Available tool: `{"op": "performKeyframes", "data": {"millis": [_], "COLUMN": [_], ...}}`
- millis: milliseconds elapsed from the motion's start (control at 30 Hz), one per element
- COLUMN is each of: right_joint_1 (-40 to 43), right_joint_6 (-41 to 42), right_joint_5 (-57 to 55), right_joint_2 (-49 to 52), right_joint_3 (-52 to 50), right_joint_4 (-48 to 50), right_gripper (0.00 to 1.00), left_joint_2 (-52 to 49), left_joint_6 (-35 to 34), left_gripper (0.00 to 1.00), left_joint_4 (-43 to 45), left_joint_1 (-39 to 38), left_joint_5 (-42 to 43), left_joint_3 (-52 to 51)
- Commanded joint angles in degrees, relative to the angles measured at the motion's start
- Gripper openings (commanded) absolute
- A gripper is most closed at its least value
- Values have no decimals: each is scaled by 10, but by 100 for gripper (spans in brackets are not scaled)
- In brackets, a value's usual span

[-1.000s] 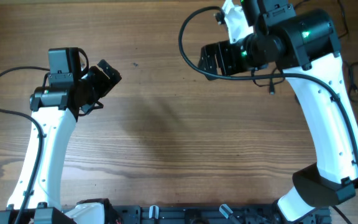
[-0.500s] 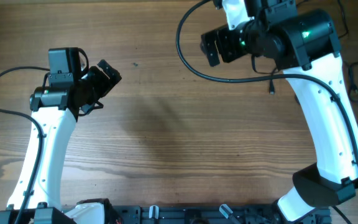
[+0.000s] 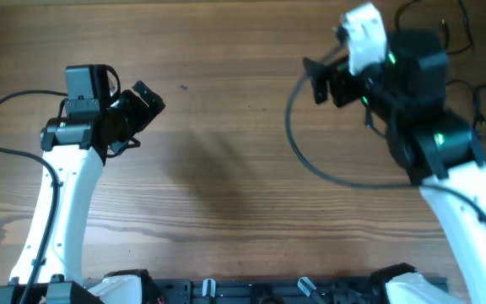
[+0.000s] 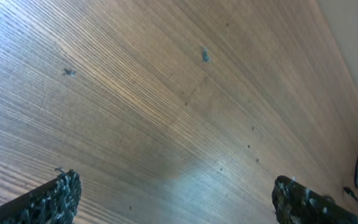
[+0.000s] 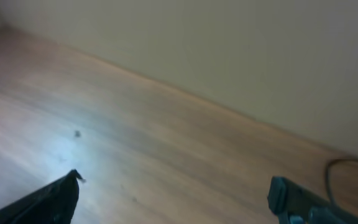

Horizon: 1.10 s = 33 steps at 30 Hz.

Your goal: Untangle cables

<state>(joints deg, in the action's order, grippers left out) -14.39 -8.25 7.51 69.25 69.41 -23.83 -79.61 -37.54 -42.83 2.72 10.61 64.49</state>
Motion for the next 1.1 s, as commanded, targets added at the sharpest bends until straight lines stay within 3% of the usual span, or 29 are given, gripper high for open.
{"op": "performKeyframes", "data": {"millis": [0,167,400,600,767,1067], "right_joint_1": [50,79,80,80,80,80], "right_joint_6": [-6,-6,-2,-6,2,63], "right_joint_5": [36,42,41,31,28,24], "right_joint_2": [-118,-297,-482,-599,-682,-690], "right_joint_3": [-132,-364,-577,-657,-691,-691], "right_joint_4": [76,218,331,322,254,245], "right_gripper": [100,100,100,100,100,100], "left_joint_2": [-4,-4,-4,-4,-4,-4], "left_joint_6": [11,11,11,11,11,11], "left_gripper": [100,100,100,100,100,100], "left_joint_4": [2,1,2,2,1,1], "left_joint_1": [-3,-3,-3,-3,-3,-3], "left_joint_5": [3,3,3,3,3,3], "left_joint_3": [0,0,0,0,0,0]}}
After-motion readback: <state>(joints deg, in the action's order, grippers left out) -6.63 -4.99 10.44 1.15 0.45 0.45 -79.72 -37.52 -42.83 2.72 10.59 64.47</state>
